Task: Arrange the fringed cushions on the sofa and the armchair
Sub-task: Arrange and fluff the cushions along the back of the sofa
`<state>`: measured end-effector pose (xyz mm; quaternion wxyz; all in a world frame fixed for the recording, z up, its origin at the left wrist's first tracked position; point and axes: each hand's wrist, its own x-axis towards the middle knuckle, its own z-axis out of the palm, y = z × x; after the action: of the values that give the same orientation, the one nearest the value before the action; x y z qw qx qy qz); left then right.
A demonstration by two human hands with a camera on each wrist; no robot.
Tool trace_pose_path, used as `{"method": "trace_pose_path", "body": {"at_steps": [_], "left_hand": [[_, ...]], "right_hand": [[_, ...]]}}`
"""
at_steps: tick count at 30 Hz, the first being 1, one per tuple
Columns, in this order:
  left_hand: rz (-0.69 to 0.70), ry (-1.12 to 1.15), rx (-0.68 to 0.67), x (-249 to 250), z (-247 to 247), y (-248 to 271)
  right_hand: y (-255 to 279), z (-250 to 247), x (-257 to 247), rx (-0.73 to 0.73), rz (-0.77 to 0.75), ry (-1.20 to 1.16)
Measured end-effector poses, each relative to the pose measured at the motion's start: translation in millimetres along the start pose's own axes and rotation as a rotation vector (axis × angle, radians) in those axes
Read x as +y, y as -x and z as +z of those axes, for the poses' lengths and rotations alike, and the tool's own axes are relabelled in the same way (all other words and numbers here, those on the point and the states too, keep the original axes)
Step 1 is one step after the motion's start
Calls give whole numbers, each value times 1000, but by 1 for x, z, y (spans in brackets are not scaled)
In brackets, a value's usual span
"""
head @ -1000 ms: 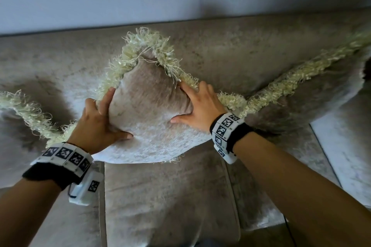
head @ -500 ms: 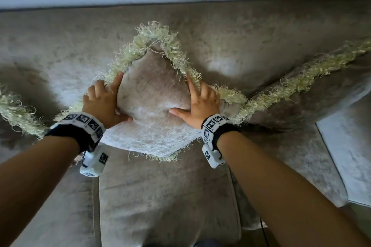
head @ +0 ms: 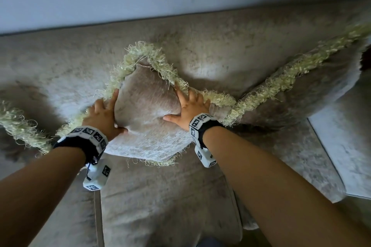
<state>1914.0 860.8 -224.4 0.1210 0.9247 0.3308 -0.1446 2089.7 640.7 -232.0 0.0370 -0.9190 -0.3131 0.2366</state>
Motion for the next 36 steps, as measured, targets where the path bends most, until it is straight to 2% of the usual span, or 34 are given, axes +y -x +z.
{"method": "trace_pose_path", "body": {"at_steps": [2,5,9,14,21,25,29,32,36], "left_hand": [[10,-7,-20,3,-8,10],[9,29,-19,7,-27,28],[-105,50,30,12,-56,68],[-172,80,-56,2,-76,119],[-249,164,24,-13,-98,191],[-273,241,88,-39,-109,221],[-287,341,207,-73,-128,247],[-254,384,265,-106,-134,269],[-206,382,271,-161,-138,304]], "right_hand": [[9,-11,-2,-39,-6,16],[28,-30,0,-19,-56,63],[53,-62,15,31,-162,140],[73,-120,37,-18,-251,152],[108,-156,35,-39,-305,181],[130,-178,12,-28,-328,195],[155,-193,-27,47,-352,138],[178,-188,-67,96,-360,100],[213,-164,-133,124,-380,79]]}}
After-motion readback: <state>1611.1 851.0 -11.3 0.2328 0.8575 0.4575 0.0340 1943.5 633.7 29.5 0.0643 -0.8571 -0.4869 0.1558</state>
